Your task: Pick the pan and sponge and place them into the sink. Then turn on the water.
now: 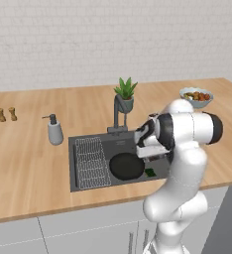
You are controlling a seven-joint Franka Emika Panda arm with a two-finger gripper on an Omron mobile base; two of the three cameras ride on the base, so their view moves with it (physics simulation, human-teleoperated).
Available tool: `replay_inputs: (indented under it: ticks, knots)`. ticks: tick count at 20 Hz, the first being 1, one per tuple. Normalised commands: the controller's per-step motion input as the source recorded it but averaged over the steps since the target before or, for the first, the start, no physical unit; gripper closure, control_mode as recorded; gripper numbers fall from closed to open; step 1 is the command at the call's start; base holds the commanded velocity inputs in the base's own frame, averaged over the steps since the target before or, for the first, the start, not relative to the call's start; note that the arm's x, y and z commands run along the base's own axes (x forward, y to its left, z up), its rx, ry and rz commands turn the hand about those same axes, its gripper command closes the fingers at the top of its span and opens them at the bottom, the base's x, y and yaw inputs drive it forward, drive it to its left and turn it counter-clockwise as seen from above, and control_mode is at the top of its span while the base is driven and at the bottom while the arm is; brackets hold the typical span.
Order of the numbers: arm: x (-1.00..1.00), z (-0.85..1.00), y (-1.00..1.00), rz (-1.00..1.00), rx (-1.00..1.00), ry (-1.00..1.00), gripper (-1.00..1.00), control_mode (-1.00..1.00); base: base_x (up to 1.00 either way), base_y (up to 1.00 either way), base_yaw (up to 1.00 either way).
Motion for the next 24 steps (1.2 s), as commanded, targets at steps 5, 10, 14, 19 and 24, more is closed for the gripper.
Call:
replay_inputs:
  ticks: [5,10,14,19,24]
  knots:
    - [0.0,1.0,0.0,0.0,0.06,0.0,-1.0,-1.0,0.0,0.0,0.0]
    - [0.0,1.0,-0.02,-0.05,0.17,0.0,-1.0,-1.0,0.0,0.0,0.0]
    - [-0.01,0.99,-0.07,-0.06,0.14,0.0,-1.0,-1.0,0.0,0.0,0.0]
    - [-0.02,0.35,-0.11,-0.02,0.02,0.0,-1.0,-1.0,0.0,0.0,0.0]
    - [0.0,0.0,0.0,0.0,0.07,-0.03,-1.0,-1.0,0.0,0.0,0.0]
